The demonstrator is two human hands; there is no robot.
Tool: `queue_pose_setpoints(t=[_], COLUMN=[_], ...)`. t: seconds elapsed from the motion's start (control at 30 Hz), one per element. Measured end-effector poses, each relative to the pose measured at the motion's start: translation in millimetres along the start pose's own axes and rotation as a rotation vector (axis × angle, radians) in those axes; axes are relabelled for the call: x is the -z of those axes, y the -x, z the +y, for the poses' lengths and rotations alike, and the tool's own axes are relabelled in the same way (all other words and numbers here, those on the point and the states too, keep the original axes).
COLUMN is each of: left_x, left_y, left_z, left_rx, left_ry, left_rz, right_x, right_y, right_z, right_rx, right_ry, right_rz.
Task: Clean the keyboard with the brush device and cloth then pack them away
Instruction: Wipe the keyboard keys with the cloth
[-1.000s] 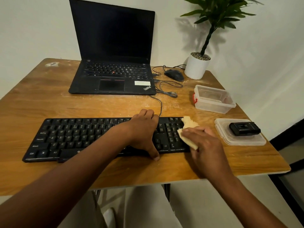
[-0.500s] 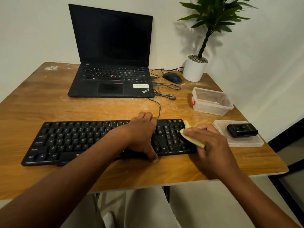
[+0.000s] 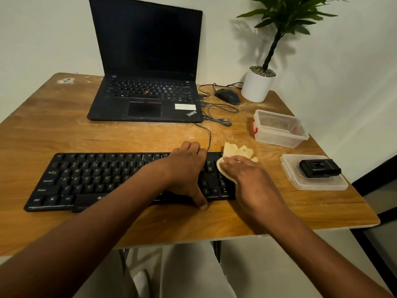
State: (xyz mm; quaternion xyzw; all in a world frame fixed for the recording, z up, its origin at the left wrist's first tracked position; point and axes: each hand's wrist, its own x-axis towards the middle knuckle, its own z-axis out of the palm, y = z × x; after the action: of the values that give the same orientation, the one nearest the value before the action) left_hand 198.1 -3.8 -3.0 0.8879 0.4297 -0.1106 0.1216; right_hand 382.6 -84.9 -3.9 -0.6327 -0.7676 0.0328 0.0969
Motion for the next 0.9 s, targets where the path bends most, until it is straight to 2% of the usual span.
queue_pose_setpoints(t=[0.17,0.23,0.33,0.4,0.43,0.6,0.67,0.73,0.9], left_x=[-0.4,-0.4,0.2,0.7,1.1,0.3,0.2,-0.4,-1.5], left_y=[1.7,2.0,2.8,3.2,3.5,2.0,1.6,1.2,0.3], left_z=[0.0,0.3,0.8,1.0,1.2,0.6,0.7,0.7,-0.2], left_rx=[-0.001,-0.003,-0.004,0.0,0.002,0.002,0.003,0.001,-0.003], left_ry=[-0.003,0.0,0.003,0.003,0.004,-0.001,-0.011,-0.018,-0.019], left_rz=[0.002,0.002,0.008,0.008,0.005,0.013,0.005,0.004,0.01], right_x=[6.8,11.6,25.5,30.4,28.8,-3.3,-10.6,-14.2,-1.7], right_y=[38.3,43.1,25.4,0.8,-9.7,-11.9,6.4,24.8,59.7], right_z=[-3.3,0.8,8.0,10.5,8.4,-14.4,-11.3,-5.0,1.9], right_rx=[0.037,0.005,-0.099,-0.131,-0.134,0.003,0.043,0.013,-0.04], right_ry=[-0.013,-0.102,-0.209,-0.218,-0.207,-0.141,-0.132,-0.142,-0.256], right_rz=[-0.022,-0.012,0.147,0.315,0.34,0.043,0.023,0.062,0.04])
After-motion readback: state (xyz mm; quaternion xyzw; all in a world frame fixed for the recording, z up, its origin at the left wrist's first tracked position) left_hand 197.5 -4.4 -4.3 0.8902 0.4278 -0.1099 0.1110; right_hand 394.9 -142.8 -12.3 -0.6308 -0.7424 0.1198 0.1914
